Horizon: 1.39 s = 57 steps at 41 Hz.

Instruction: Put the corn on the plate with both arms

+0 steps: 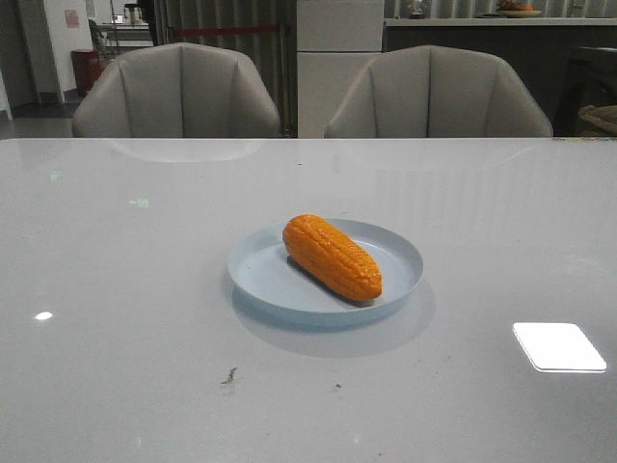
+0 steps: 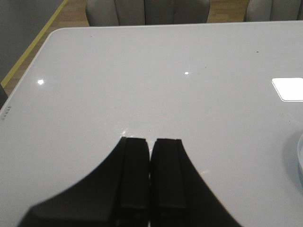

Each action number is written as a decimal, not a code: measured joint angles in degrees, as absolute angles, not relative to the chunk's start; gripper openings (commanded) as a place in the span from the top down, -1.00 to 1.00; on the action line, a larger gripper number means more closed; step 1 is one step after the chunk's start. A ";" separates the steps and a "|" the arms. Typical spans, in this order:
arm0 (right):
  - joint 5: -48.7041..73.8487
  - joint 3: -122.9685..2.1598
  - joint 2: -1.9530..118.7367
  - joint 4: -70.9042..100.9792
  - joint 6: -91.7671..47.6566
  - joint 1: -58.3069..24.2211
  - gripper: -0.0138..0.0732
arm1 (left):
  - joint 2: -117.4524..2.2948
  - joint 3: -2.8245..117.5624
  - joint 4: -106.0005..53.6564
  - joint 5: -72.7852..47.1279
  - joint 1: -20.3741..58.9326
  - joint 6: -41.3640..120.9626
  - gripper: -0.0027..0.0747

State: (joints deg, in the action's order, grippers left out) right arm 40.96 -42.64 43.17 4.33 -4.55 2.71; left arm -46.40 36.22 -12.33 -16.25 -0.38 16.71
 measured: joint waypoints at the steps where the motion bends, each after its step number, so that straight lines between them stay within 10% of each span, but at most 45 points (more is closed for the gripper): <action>1: 40.96 -42.64 43.17 4.33 -4.55 2.71 -0.63 | -46.40 36.22 -12.33 -16.25 -0.38 16.71 0.69; 28: 40.96 -42.64 43.17 4.33 -4.55 2.71 -0.63 | -44.11 33.71 -12.08 -16.25 -0.27 15.42 0.69; 57: 40.98 -42.64 43.17 4.33 -4.55 2.71 -0.63 | -1.89 -0.63 -0.53 0.00 2.48 1.25 0.69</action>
State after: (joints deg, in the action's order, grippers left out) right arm 40.98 -42.64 43.17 4.33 -4.55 2.71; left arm -1.89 -0.63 -0.53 0.00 2.48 1.25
